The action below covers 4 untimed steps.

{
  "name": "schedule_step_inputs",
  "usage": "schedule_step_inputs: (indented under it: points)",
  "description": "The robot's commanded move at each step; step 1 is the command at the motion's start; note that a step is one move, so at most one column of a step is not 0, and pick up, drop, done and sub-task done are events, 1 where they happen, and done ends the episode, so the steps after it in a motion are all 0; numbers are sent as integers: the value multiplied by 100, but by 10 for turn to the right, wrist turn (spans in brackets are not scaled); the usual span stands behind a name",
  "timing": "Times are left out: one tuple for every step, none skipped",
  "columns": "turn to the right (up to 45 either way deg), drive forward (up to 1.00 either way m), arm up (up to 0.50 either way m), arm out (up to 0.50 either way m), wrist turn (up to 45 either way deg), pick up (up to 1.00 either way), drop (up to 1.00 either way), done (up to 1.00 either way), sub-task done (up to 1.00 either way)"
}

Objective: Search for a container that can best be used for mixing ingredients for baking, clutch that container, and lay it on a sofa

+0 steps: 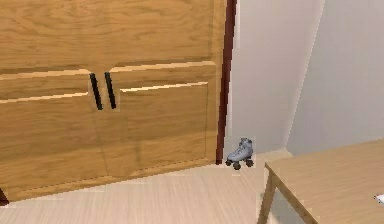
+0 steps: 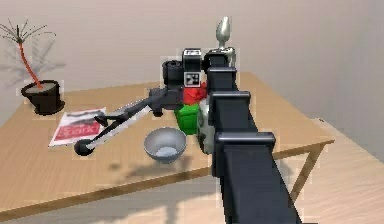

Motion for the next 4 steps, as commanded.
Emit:
schedule_step_inputs:
  points:
    - [0,0,0,0,450,0,0,0,0]
    - [0,0,0,0,150,0,0,0,0]
    - [0,0,-26,0,0,0,0,0,0]
    - [0,0,0,0,0,100,0,0,0]
